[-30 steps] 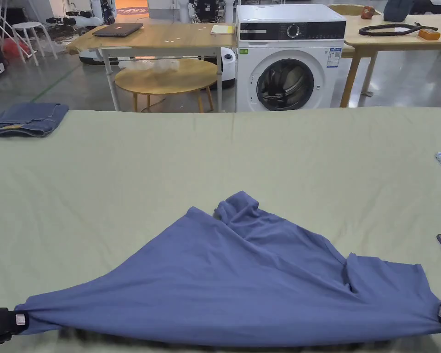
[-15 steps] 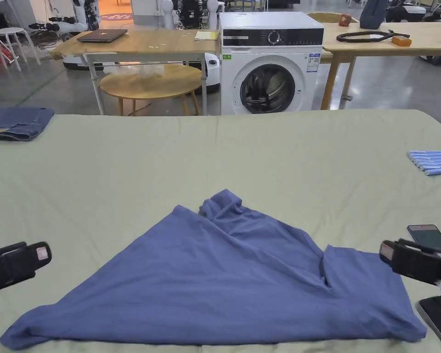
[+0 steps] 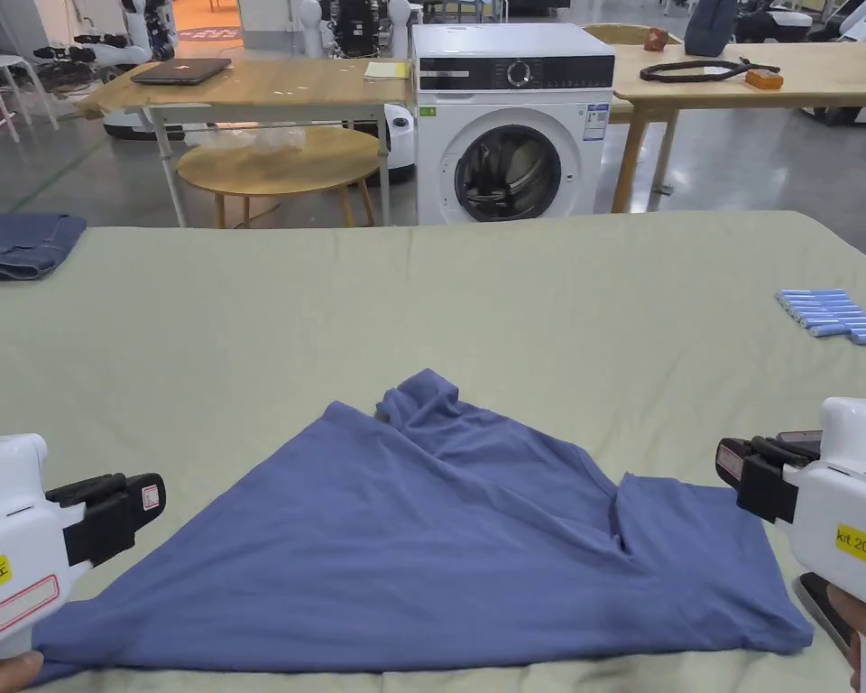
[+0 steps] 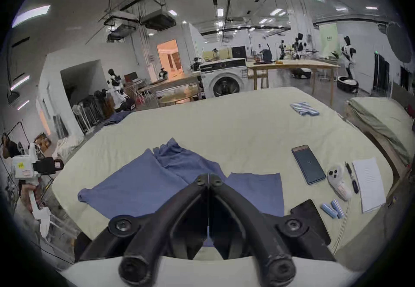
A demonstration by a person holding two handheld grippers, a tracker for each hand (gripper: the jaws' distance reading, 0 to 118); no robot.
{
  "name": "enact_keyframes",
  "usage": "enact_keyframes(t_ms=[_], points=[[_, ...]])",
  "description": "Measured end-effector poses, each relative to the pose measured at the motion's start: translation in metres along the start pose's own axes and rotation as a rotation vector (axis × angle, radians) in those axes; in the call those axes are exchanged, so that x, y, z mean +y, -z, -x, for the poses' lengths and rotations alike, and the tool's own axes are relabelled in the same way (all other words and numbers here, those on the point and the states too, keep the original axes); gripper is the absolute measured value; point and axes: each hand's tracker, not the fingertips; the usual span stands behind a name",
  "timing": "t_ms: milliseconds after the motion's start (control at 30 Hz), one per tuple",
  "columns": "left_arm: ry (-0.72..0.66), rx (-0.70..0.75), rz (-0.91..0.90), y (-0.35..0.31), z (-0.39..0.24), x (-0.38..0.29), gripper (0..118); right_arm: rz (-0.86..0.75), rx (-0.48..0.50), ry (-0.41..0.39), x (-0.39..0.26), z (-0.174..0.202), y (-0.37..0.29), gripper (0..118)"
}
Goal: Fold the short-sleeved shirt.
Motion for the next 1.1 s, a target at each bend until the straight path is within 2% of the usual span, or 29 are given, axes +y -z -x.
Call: enact_keyframes(t_ms=[200, 233, 267, 300, 333, 367, 400, 467, 533, 567, 667, 800, 867, 933, 967, 1000, 1033, 1067, 1100], points=[[0.054, -0.073, 0.089, 0.047, -0.012, 0.027, 0, 0.035, -0.012, 0.066, -0.008, -0.02, 0.005, 0], [0.078, -0.074, 0.106, 0.062, -0.017, 0.037, 5, 0.041, -0.015, 0.068, -0.01, -0.02, 0.006, 0], [0.103, -0.048, 0.115, 0.081, -0.024, 0.049, 33, 0.048, -0.016, 0.071, -0.01, -0.019, 0.005, 0], [0.126, -0.046, 0.122, 0.109, -0.02, 0.061, 94, 0.061, -0.014, 0.075, -0.012, -0.02, 0.008, 0], [0.159, -0.064, 0.163, 0.134, -0.023, 0.071, 118, 0.069, -0.011, 0.081, -0.014, -0.021, 0.01, 0], [0.166, -0.093, 0.208, 0.165, -0.024, 0.081, 117, 0.077, -0.006, 0.087, -0.015, -0.022, 0.012, 0], [0.208, -0.106, 0.126, 0.196, -0.023, 0.087, 117, 0.087, 0.0, 0.094, -0.017, -0.027, 0.019, 0], [0.15, 0.0, 0.252, 0.253, -0.019, 0.083, 117, 0.094, 0.003, 0.102, -0.018, -0.029, 0.024, 0], [0.15, 0.084, 0.316, 0.308, -0.01, 0.077, 117, 0.098, -0.002, 0.112, -0.016, -0.029, 0.027, 0], [0.122, 0.102, 0.331, 0.335, -0.004, 0.091, 117, 0.102, -0.002, 0.12, -0.015, -0.031, 0.03, 0], [0.002, 0.169, 0.457, 0.401, 0.023, 0.071, 115, 0.113, -0.012, 0.145, -0.017, -0.037, 0.037, 0], [-0.013, 0.222, 0.512, 0.452, 0.047, 0.058, 109, 0.12, -0.034, 0.178, -0.018, -0.05, 0.042, 0], [-0.047, 0.219, 0.576, 0.456, 0.041, 0.052, 106, 0.127, -0.05, 0.193, -0.02, -0.056, 0.044, 0], [0.101, 0.253, 0.572, 0.455, 0.027, 0.042, 103, 0.134, -0.067, 0.205, -0.023, -0.062, 0.048, 0], [0.177, 0.279, 0.608, 0.467, 0.025, 0.044, 97, 0.14, -0.076, 0.21, -0.024, -0.065, 0.049, 0], [0.24, 0.303, 0.578, 0.463, 0.019, 0.051, 78, 0.141, -0.086, 0.215, -0.025, -0.068, 0.05, 0], [0.252, 0.286, 0.559, 0.459, 0.014, 0.054, 47, 0.143, -0.099, 0.221, -0.026, -0.071, 0.051, 0], [0.297, 0.289, 0.547, 0.455, 0.008, 0.053, 3, 0.145, -0.104, 0.226, -0.026, -0.071, 0.053, 0], [0.34, 0.262, 0.561, 0.44, -0.012, 0.057, 0, 0.146, -0.106, 0.232, -0.027, -0.073, 0.054, 0]])
